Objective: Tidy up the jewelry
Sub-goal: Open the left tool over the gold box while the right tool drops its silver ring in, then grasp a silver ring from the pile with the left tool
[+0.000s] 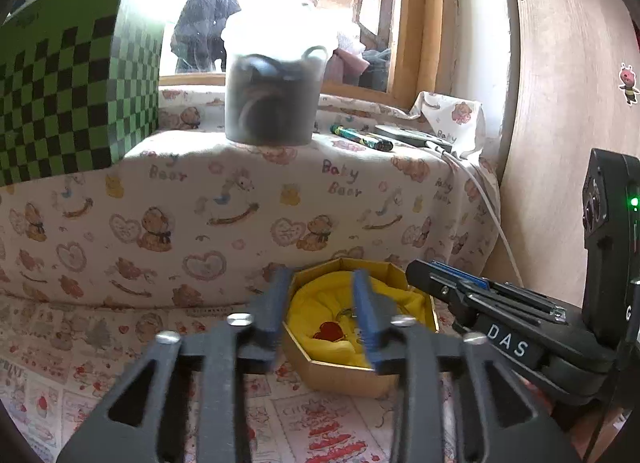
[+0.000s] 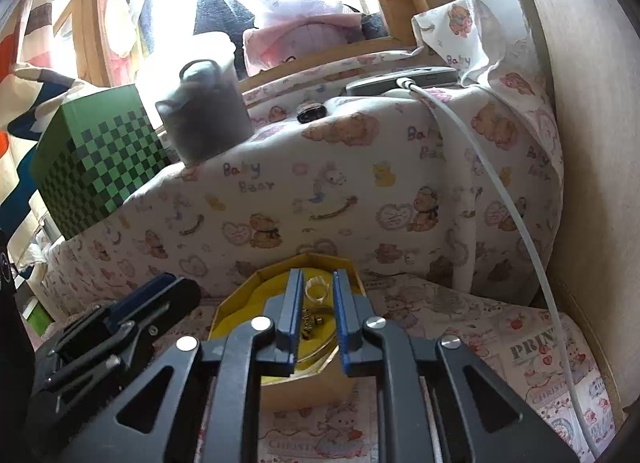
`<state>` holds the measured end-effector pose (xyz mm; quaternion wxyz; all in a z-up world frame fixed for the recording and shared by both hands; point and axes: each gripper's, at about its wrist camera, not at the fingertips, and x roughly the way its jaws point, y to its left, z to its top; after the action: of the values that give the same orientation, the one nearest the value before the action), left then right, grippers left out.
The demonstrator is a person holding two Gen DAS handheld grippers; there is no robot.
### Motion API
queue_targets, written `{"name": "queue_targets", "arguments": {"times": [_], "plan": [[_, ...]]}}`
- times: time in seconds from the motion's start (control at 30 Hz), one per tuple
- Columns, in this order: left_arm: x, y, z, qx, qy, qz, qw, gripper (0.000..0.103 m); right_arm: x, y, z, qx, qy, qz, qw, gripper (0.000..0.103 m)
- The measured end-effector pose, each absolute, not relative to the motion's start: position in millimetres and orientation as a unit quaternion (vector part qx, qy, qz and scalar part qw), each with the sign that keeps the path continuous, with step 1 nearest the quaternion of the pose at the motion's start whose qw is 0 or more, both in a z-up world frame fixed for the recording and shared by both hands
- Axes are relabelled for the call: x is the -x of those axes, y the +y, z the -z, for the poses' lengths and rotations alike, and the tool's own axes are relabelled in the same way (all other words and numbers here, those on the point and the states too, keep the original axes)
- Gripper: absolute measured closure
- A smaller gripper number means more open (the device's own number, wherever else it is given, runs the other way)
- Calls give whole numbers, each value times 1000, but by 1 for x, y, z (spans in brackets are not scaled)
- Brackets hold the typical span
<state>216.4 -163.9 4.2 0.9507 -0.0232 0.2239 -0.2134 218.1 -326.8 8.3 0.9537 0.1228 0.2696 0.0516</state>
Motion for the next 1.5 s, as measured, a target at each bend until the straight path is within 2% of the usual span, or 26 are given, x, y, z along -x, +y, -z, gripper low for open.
{"name": "queue_targets", "arguments": {"times": [0.03, 0.07, 0.13, 0.2, 0.3, 0.37, 0.43, 0.47, 0.5, 0.53, 0.6, 0.77, 0.8, 1.17, 1.2, 1.23, 1.33, 1.4, 1.5], "plan": [[-215, -162, -5, 26, 220, 209, 952, 58, -218, -326, -8, -121, 271, -50, 954, 76], [-214, -159, -6, 29, 215, 201, 955, 57, -218, -325, -8, -118, 269, -49, 955, 73], [-212, -154, -7, 35, 207, 182, 961, 49, -216, -324, -9, -114, 265, -47, 956, 70], [-209, -149, -7, 38, 202, 163, 965, 46, -215, -324, -10, -113, 263, -45, 957, 66], [-204, -142, -7, 29, 201, 136, 970, 32, -213, -324, -10, -110, 259, -39, 959, 62], [-199, -138, -8, 5, 196, 122, 973, 26, -211, -322, -11, -101, 253, -37, 961, 49], [-191, -129, -9, -20, 183, 101, 978, 15, -207, -318, -14, -91, 241, -31, 966, 40], [-187, -123, -9, -34, 176, 91, 980, 11, -205, -316, -16, -85, 234, -27, 968, 36], [-184, -118, -10, -45, 171, 81, 981, 2, -203, -313, -17, -77, 229, -22, 970, 34], [-181, -112, -10, -53, 167, 68, 982, 0, -201, -308, -18, -63, 225, -16, 972, 34], [-175, -96, -11, -47, 160, 49, 985, 0, -198, -297, -20, -31, 217, -11, 976, 33], [-170, -60, -12, -3, 159, 63, 985, 0, -182, -271, -24, 41, 182, -17, 982, 7], [-172, -54, -12, 6, 162, 59, 985, 0, -179, -268, -25, 51, 176, -19, 983, 0], [-200, -30, 4, 14, 272, 42, 961, 0, -181, -253, -23, 93, 180, -9, 979, 0], [-201, -30, 6, 11, 285, 42, 958, 6, -181, -255, -23, 89, 181, -5, 979, 0], [-202, -31, 7, 6, 299, 44, 953, 18, -183, -257, -23, 83, 186, -2, 979, 0], [-203, -32, 10, 6, 343, 56, 938, 36, -186, -259, -21, 75, 204, -5, 976, 0], [-204, -34, 12, 12, 368, 69, 927, 46, -188, -258, -19, 74, 216, -12, 973, 0], [-204, -40, 19, -1, 398, 69, 915, 53, -190, -255, -17, 74, 229, -21, 970, 0]]}}
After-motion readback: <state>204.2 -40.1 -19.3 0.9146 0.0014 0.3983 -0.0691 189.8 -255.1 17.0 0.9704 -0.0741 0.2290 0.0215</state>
